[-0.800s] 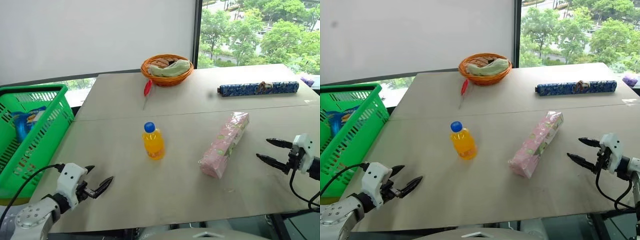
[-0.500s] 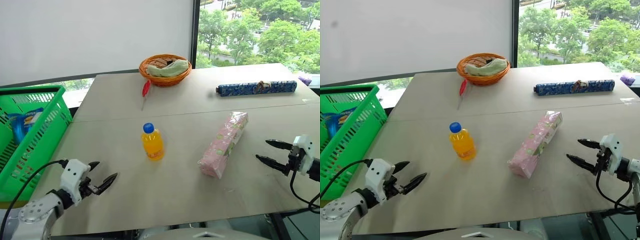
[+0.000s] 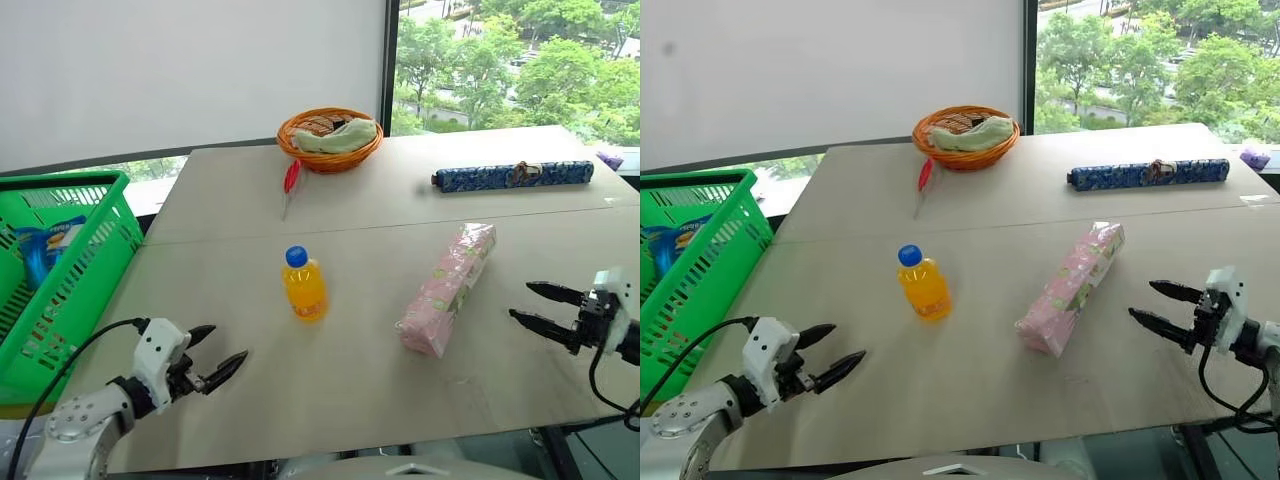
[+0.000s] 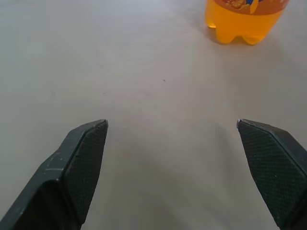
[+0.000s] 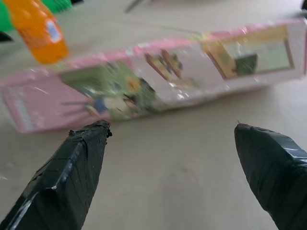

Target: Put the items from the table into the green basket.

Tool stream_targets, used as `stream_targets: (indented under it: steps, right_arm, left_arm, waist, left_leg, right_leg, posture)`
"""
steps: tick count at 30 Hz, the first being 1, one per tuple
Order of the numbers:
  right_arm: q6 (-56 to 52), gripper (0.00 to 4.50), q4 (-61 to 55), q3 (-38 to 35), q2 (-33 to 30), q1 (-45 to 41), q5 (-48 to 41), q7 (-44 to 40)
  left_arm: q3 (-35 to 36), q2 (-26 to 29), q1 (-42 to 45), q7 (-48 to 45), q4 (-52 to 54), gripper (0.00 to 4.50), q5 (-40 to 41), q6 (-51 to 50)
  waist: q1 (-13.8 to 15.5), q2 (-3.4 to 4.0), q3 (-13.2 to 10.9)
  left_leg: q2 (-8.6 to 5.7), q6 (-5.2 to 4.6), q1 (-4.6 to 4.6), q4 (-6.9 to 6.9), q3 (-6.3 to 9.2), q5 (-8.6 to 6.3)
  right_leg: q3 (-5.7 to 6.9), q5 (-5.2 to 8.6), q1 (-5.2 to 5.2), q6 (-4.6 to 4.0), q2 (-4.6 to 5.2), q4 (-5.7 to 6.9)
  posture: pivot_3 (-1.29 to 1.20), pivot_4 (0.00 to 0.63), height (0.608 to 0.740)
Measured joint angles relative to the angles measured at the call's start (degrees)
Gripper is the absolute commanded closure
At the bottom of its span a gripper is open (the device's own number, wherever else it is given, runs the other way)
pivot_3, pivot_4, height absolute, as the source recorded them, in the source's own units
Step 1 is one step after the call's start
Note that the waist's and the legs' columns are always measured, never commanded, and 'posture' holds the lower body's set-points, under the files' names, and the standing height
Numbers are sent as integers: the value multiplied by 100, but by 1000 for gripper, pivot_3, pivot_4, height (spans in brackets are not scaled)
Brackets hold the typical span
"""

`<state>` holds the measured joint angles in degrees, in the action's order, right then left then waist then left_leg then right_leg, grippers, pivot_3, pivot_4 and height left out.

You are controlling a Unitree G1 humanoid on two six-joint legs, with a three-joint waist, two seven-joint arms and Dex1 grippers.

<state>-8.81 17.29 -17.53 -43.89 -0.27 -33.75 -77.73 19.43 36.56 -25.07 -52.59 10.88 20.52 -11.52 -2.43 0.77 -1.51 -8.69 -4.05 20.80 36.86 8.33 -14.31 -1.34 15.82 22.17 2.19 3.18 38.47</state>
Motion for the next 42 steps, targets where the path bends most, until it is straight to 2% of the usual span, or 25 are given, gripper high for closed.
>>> stream_targets:
  steps: [4, 8, 12, 18, 27, 30, 37, 40, 42]
  right_arm:
    - [-259, 0, -489, -131, -102, 55, -282, -228]
    - [-715, 0, -1649, 124, -213, 134, -442, -297]
    - [-1431, 0, -2599, 316, -316, -57, -884, -165]
    - [-2351, 0, -3606, 399, -329, -419, -1596, 250]
    - [-2627, 0, -3893, 432, -330, -538, -1730, 522]
    - [-2680, 0, -3949, 431, -334, -509, -1730, 570]
    - [-2686, 0, -4034, 475, -304, -507, -1719, 666]
    - [-2674, 0, -4067, 544, -279, -512, -1705, 708]
    - [-2671, 0, -4114, 544, -279, -510, -1704, 754]
  left_arm:
    - [-2, 39, 86, -172, 118, 40, 153, -30]
    - [-59, 112, 529, -279, 404, 40, 386, -180]
    - [-319, 319, 952, -374, 757, 40, 572, -487]
    - [-1045, 281, 1967, -329, 446, 40, 347, -548]
    - [-1750, -246, 2971, -402, -609, 40, 80, -313]
    - [-1857, -335, 3174, -648, -812, 40, 158, -307]
    - [-2264, -692, 3741, -944, -1530, 40, 88, -324]
    - [-2462, -791, 3824, -1012, -1748, 678, -21, -297]
    - [-2477, -870, 3844, -1101, -1779, 1627, 17, -279]
  waist:
    - [-1, 5, -7]
    - [4, 13, -14]
    - [-1, 14, -16]
    - [2, 12, -17]
    - [-57, 8, -15]
    - [-165, 10, -14]
    - [-426, 14, -10]
    - [-488, 16, -9]
    - [-537, 13, -8]
  left_leg:
    - [1, 0, 3, 0, -1, -1]
    - [2, 1, 5, 0, -1, -1]
    - [3, -3, 10, 0, -1, -4]
    - [3, -12, 22, -7, 2, -12]
    - [3, -26, 52, -1, 0, -25]
    - [3, -22, 89, 16, 1, -22]
    - [1, -28, 96, 42, 1, -26]
    - [0, -28, 98, 48, 1, -26]
    - [0, -29, 98, 49, 1, -26]
  right_leg:
    - [-1, 0, 0, 1, 0, -2]
    - [1, 0, 3, 2, 0, -2]
    - [1, -1, 6, 2, -1, -12]
    - [8, -34, 8, 8, -1, -48]
    - [7, -43, 29, 19, -1, -71]
    - [11, -48, 58, 23, -1, -62]
    - [9, -60, 53, 43, -2, -61]
    - [8, -63, 53, 47, -2, -60]
    - [9, -63, 53, 47, -2, -61]
  posture:
    - [-168, 0, 740]
    - [-175, 0, 740]
    - [-182, 0, 740]
    - [-220, 0, 740]
    - [-271, 0, 740]
    - [-287, 0, 740]
    - [-317, 0, 740]
    - [-317, 0, 740]
    - [-329, 0, 740]
